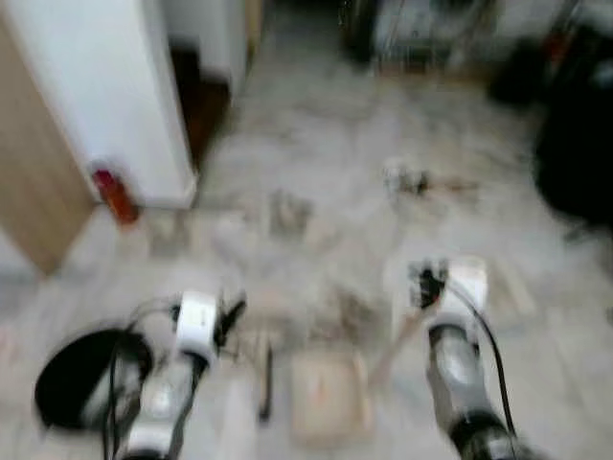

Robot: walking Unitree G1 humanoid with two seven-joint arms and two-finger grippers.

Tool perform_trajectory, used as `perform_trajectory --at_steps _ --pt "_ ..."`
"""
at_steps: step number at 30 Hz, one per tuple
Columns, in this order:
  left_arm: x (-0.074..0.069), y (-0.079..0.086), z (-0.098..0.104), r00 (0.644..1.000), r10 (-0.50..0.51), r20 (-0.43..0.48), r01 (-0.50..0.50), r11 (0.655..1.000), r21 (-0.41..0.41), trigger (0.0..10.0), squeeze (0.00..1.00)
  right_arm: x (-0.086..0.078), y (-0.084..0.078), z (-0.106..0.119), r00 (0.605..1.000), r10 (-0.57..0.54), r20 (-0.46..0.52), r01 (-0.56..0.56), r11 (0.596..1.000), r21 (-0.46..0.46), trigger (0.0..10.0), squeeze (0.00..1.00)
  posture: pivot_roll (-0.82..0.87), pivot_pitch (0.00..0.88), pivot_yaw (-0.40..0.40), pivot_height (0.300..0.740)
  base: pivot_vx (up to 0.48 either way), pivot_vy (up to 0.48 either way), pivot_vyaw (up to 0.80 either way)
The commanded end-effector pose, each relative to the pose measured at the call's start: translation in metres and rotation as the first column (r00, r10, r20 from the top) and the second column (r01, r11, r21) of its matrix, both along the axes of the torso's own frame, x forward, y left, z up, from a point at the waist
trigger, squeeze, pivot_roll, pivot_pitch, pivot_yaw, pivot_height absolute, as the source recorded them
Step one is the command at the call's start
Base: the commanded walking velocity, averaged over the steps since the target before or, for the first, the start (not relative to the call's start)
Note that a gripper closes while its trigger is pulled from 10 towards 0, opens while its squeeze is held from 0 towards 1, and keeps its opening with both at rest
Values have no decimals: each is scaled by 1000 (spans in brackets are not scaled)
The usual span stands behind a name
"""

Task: Sweep floor

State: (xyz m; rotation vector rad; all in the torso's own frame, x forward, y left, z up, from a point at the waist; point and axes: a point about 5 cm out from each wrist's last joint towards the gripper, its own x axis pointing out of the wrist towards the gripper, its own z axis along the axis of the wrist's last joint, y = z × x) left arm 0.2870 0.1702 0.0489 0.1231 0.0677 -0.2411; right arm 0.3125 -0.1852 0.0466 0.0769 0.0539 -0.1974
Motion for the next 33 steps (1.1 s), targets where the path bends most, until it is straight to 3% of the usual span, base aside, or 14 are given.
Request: perform_trajectory --at_steps 1,8,14,18,21,24,25,28,29,33 --pt "3 -9 6 999 -26 25 26 1000 -10 10000 0 1 -10 5 1000 -19 24 20 999 -29 10000 0 10 32 -31 740 315 0 0" --pt "7 -4 7 1000 -8 27 8 1000 -6 10000 0 3 -7 7 1000 -7 29 9 999 -50 10000 0 13 25 -18 740 315 0 0" --pt "10 0 8 1000 18 23 -18 1000 -23 10000 0 0 -2 5 998 69 14 -66 987 -146 10000 0 2 15 -12 740 314 0 0" --pt "11 -2 9 1000 18 25 -17 999 -33 10000 0 -7 -10 0 995 97 6 -94 979 -179 10000 0 0 12 -12 740 315 0 0" --pt "12 -2 9 999 22 27 -21 999 -40 10000 0 -14 -24 -4 997 81 -8 -81 975 -208 10000 0 -1 7 -11 740 316 0 0" --pt "13 -1 10 999 29 28 -27 999 -43 10000 0 -16 -32 -4 998 57 -8 -57 978 -202 10000 0 -5 1 -13 740 315 0 0" --pt "14 0 10 999 42 30 -41 998 -52 10000 0 -15 -37 -1 1000 10 10 -8 988 -155 10000 0 -7 0 -14 740 315 0 0" --pt "15 0 11 998 44 33 -42 998 -54 10000 0 -9 -34 6 999 -15 52 20 994 -110 10000 0 -11 0 -13 740 315 0 0" --pt "15 0 11 999 39 34 -38 998 -53 10000 0 -3 -23 11 997 5 73 3 995 -101 10000 0 -14 0 -12 740 315 0 0" --pt "16 -1 11 999 38 37 -36 998 -49 10000 0 5 -9 17 995 27 94 -19 997 -81 10000 0 -9 0 -15 740 314 0 0"
